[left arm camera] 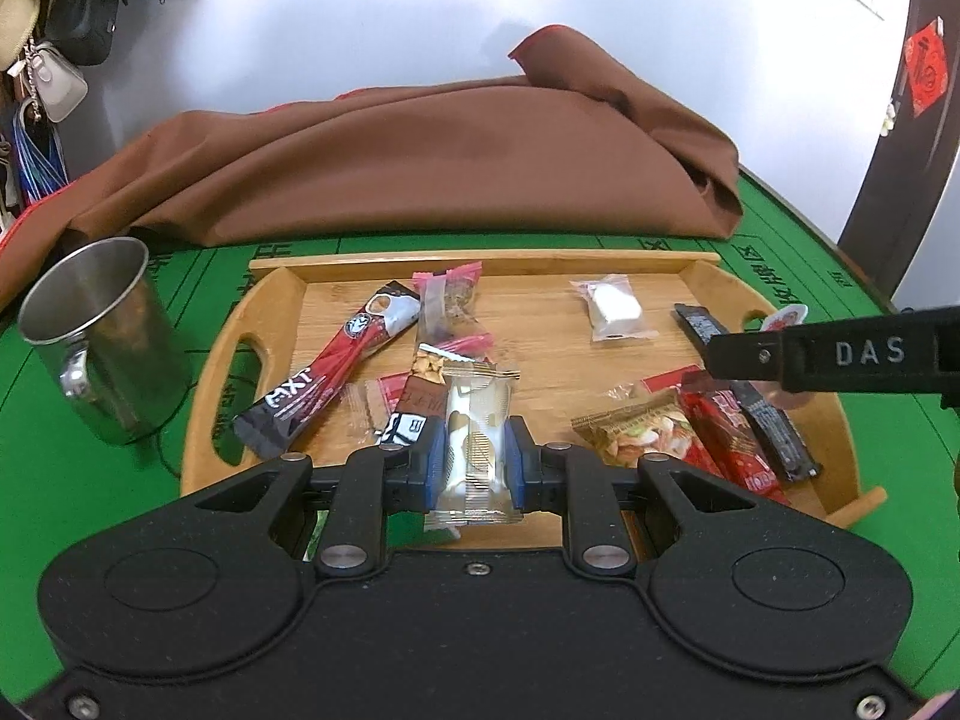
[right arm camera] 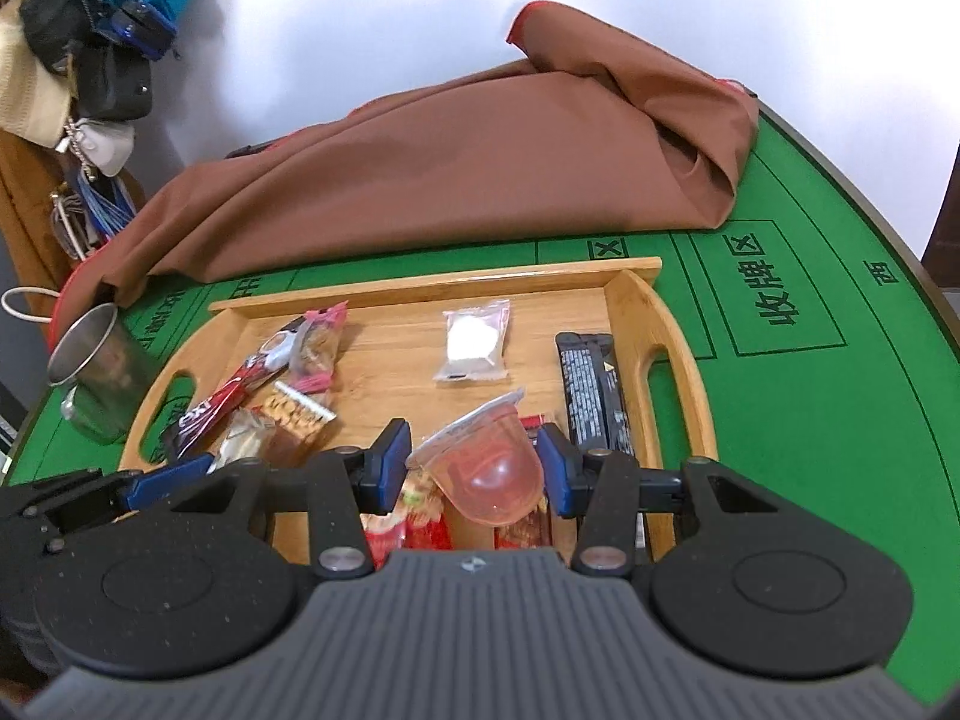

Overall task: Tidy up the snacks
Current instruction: 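Carry the white candy in the left tool while the right tool carries the jelly cup to the tray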

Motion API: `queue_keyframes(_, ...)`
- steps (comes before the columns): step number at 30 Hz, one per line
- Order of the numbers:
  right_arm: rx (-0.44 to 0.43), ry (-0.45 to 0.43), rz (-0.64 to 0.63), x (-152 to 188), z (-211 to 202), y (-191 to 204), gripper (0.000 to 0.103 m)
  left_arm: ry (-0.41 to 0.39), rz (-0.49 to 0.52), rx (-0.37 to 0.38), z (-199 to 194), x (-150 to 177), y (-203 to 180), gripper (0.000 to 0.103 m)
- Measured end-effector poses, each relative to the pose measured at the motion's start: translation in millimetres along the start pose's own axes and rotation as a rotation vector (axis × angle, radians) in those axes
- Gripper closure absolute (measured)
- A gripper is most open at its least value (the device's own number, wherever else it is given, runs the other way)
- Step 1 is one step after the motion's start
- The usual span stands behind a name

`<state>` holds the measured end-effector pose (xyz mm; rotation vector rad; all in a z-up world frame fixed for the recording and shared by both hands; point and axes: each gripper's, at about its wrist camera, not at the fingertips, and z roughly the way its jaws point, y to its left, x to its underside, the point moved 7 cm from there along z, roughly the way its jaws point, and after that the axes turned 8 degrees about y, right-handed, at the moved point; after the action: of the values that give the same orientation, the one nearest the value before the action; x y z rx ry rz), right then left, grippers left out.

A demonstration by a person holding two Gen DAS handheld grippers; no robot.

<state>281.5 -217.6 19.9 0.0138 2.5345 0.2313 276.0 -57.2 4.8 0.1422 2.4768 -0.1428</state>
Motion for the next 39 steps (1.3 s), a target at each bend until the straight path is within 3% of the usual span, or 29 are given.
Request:
queue_keyframes(19,0.031,0.059,0.012,-29.1,48.8,-4.5,0.053,0.037,-0.006,-0.012,48.8,-31.6,-1.9,0.083)
queue_keyframes(39,0.038,0.093,0.017,-31.9,75.8,-13.0,0.053,0.045,0.001,-0.021,79.7,-54.9,-9.7,0.083)
